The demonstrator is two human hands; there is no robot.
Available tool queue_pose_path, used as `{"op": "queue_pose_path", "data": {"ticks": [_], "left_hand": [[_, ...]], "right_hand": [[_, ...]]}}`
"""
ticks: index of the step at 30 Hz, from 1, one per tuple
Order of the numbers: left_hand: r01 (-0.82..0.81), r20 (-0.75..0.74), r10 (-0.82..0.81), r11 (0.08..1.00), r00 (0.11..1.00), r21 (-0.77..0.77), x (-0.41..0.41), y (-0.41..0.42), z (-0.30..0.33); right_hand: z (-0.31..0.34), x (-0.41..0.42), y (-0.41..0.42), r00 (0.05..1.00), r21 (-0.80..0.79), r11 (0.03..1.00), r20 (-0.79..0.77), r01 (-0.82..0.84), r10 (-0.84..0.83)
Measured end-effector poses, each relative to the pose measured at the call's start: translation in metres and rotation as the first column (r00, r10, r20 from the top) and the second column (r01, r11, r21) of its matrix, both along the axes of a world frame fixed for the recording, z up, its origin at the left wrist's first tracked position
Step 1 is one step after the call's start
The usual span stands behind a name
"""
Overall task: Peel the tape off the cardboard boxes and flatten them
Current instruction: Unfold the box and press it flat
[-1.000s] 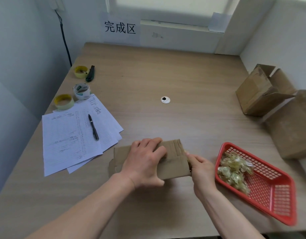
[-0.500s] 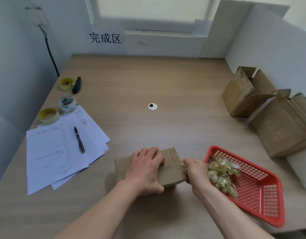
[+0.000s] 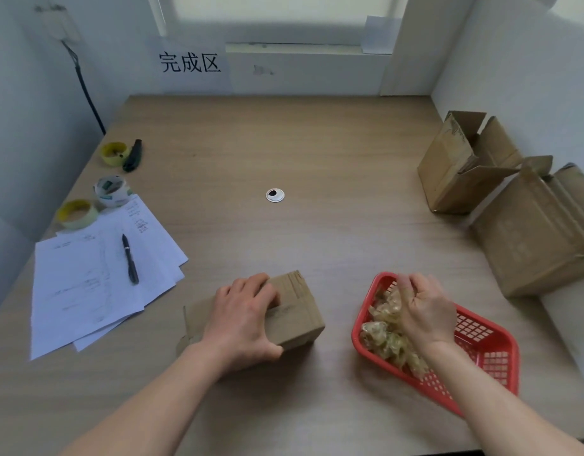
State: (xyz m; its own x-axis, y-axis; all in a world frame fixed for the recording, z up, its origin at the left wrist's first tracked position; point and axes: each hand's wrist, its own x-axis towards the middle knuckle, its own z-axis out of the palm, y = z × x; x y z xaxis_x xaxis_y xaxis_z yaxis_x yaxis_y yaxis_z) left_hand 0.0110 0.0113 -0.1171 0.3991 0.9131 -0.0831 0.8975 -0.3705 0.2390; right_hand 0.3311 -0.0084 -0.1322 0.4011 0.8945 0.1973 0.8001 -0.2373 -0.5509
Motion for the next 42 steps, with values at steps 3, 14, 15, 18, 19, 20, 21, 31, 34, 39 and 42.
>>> {"op": "queue_pose_path", "data": {"ticks": [3,14,15,18,19,20,21,31,34,39,42], "left_hand": [[-0.019,-0.001,0.019,1.0,1.0,0.005,0.001,-0.003,-0.002],[-0.076,0.003,0.076,0.997,0.997,0.026,0.007,-0.005,-0.004],[-0.078,0.004,0.078,0.997,0.997,0.024,0.007,-0.006,-0.004],[-0.089,0.01,0.089,0.996,0.996,0.018,0.007,-0.005,-0.004],[-0.091,0.013,0.091,0.996,0.996,0.014,0.007,-0.006,-0.004],[-0.092,0.013,0.092,0.996,0.996,0.013,0.008,-0.006,-0.003],[-0.092,0.011,0.091,0.996,0.996,0.013,0.008,-0.006,-0.003],[-0.099,-0.014,0.099,0.995,0.995,-0.011,0.009,-0.006,0.0],[-0.096,-0.014,0.096,0.995,0.995,-0.028,0.009,-0.005,0.001],[-0.075,-0.054,0.074,0.997,0.996,-0.015,0.012,-0.006,0.004],[-0.058,-0.044,0.057,0.998,0.997,-0.013,0.013,-0.009,0.005]], "right_hand": [[-0.018,0.012,-0.007,0.979,-0.055,0.987,0.13,-0.154,0.16],[-0.078,0.017,-0.027,0.854,-0.564,0.771,0.206,-0.295,0.477],[-0.08,0.016,-0.026,0.848,-0.58,0.763,0.218,-0.287,0.484],[-0.085,0.017,-0.026,0.847,-0.606,0.734,0.178,-0.306,0.5],[-0.086,0.019,-0.027,0.856,-0.601,0.735,0.154,-0.315,0.493],[-0.087,0.021,-0.027,0.865,-0.593,0.739,0.135,-0.32,0.483],[-0.087,0.023,-0.026,0.876,-0.58,0.745,0.106,-0.33,0.471],[-0.058,0.026,-0.027,0.972,-0.106,0.983,-0.195,-0.152,0.13],[-0.049,0.031,-0.024,0.977,-0.064,0.987,-0.166,-0.147,0.135],[-0.02,0.007,-0.014,0.972,0.071,0.973,-0.07,-0.219,0.224],[-0.004,-0.039,-0.003,0.888,-0.053,0.941,-0.352,-0.334,0.296]]}}
